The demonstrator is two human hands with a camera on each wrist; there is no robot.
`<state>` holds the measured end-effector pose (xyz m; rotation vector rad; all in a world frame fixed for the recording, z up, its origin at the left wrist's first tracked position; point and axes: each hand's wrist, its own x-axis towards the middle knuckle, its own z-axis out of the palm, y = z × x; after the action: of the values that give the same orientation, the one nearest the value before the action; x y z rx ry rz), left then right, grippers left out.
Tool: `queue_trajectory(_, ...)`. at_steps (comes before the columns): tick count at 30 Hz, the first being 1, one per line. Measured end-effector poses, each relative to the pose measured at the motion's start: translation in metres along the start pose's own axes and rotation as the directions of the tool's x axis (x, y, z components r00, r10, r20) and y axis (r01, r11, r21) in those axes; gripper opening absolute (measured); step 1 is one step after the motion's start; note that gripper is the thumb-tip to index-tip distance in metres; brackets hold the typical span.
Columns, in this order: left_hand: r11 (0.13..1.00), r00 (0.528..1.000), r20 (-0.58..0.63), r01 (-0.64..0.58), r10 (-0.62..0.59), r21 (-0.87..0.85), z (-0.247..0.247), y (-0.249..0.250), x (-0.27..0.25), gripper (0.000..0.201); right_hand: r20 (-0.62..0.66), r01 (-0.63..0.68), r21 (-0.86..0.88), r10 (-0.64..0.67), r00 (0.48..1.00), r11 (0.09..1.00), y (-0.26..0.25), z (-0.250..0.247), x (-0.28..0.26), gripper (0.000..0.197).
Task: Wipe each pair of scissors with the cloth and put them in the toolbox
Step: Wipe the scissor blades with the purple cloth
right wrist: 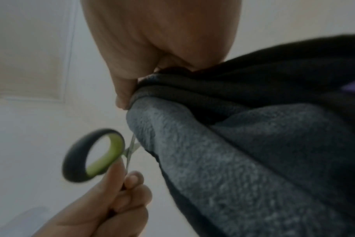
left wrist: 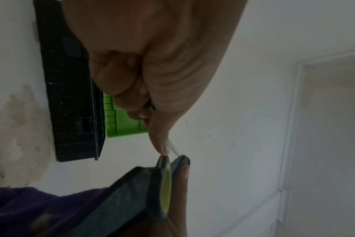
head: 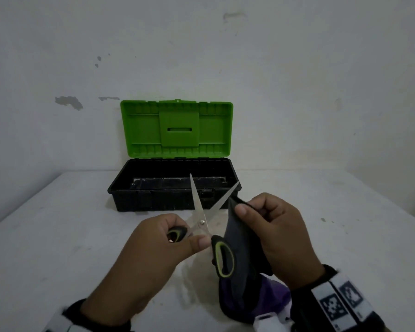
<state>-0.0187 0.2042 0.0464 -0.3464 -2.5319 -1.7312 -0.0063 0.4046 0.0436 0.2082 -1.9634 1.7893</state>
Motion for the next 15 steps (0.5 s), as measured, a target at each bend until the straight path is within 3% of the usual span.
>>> queue_trajectory(3, 0.998, 0.999, 0.048, 0.015, -0.012, -0.068, 0.003, 0.003, -0.001, 0.046, 0.076, -0.003, 0.06, -0.001, 0.997, 0.998, 0.006, 0.01, -0.007, 0.01)
queue_trajectory(7, 0.988, 0.994, 0.111, 0.037, -0.021, -0.149, 0.005, 0.004, -0.003, 0.047, 0.101, 0.005, 0.105, -0.016, 0.995, 0.994, 0.011, 0.02, -0.013, 0.012)
queue_trajectory(10, 0.982, 0.985, 0.172, 0.065, -0.034, -0.175, 0.002, 0.006, -0.006, 0.034, 0.118, 0.005, 0.072, -0.014, 0.993, 0.997, 0.01, 0.023, -0.015, 0.013)
queue_trajectory(13, 0.981, 0.974, 0.225, 0.064, -0.022, -0.184, 0.0, 0.009, -0.009, 0.025, 0.065, 0.037, -0.005, -0.036, 0.997, 0.999, 0.009, 0.021, -0.01, 0.015)
queue_trajectory(15, 0.981, 0.972, 0.232, 0.074, -0.03, -0.182, -0.001, 0.008, -0.008, 0.035, -0.008, 0.039, -0.017, -0.039, 0.999, 0.999, 0.009, 0.02, -0.005, 0.019)
